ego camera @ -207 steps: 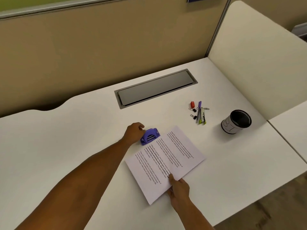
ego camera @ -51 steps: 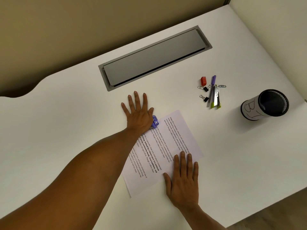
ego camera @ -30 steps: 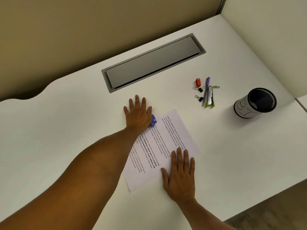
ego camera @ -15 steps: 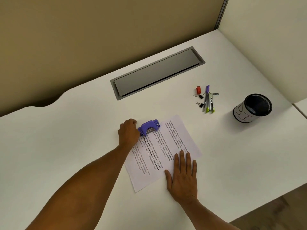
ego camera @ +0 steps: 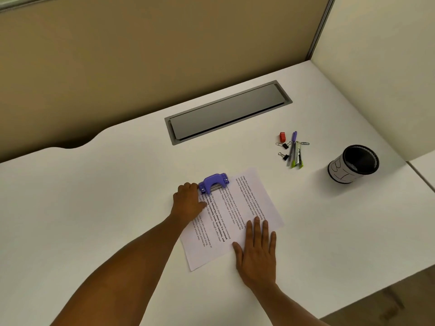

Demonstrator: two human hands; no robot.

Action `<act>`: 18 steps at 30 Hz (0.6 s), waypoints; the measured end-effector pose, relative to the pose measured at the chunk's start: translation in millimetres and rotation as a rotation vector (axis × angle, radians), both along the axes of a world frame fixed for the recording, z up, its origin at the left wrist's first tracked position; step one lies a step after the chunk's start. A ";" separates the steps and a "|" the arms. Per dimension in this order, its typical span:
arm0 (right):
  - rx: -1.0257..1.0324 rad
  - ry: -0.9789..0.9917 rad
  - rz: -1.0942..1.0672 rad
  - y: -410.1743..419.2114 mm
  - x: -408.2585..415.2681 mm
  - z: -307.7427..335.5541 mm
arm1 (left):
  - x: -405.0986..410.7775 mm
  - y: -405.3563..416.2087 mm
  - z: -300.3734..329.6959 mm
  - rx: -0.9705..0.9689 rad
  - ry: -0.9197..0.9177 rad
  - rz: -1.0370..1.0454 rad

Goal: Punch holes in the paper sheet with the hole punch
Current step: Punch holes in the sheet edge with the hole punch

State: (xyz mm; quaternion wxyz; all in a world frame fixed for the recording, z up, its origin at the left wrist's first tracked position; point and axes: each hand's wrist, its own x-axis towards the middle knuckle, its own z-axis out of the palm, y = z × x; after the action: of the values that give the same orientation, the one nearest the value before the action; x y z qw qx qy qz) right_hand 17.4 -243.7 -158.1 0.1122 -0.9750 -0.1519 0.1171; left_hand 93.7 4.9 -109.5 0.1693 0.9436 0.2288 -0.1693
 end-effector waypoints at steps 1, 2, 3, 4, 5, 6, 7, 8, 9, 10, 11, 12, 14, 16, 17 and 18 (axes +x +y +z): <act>0.003 0.000 -0.001 0.0 -0.1 -0.5 | 1.5 -0.3 1.0 0.005 0.008 -0.006; 0.005 0.001 -0.005 0.1 -0.3 -1.3 | 2.6 0.0 1.3 0.005 0.022 -0.010; 0.005 0.002 -0.007 0.2 -0.4 -2.0 | 3.5 0.4 1.5 0.005 0.035 -0.009; 0.004 0.001 -0.008 0.1 -0.5 -2.8 | 4.3 1.2 0.8 0.002 0.048 -0.001; 0.000 -0.001 -0.007 -0.4 -0.3 -3.4 | 5.3 1.3 0.4 -0.002 0.056 0.008; -0.005 -0.004 -0.003 -1.0 0.2 -3.7 | 6.1 1.4 0.1 -0.010 0.056 0.019; -0.011 -0.004 0.002 -1.7 0.4 -4.0 | 6.7 1.2 0.0 -0.024 0.052 0.030; -0.015 -0.006 0.007 -2.7 0.5 -4.2 | 7.0 0.5 -0.1 -0.040 0.045 0.041; -0.016 -0.007 0.011 -3.7 0.2 -4.1 | 6.5 -0.1 -0.5 -0.049 0.038 0.052; -0.014 -0.010 0.013 -4.5 0.0 -4.1 | 5.5 -0.8 -0.9 -0.053 0.033 0.063; -0.014 -0.012 0.013 -5.4 -0.4 -4.4 | 4.5 -1.8 -0.9 -0.053 0.030 0.072; -0.014 -0.012 0.011 -6.4 -1.3 -4.6 | 3.1 -2.7 -1.2 -0.051 0.029 0.078; -0.021 -0.012 0.013 -9.2 -5.1 -4.1 | -0.2 -4.8 -1.4 -0.050 0.017 0.085; -0.025 -0.014 0.015 -12.6 -10.1 -3.8 | -4.0 -7.3 -1.2 -0.070 0.008 0.095; -0.024 -0.013 0.016 -14.2 -12.4 -3.8 | -5.5 -8.5 -0.8 -0.088 0.004 0.104; -0.023 -0.015 0.019 -15.9 -14.5 -3.8 | -7.1 -9.5 -0.6 -0.111 0.000 0.118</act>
State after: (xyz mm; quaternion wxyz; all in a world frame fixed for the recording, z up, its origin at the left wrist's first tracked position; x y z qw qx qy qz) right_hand 2.9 -259.7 -161.9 0.0986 -0.9756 -0.1605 0.1124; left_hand 86.6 -4.6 -110.1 0.2311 0.9176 0.2745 -0.1713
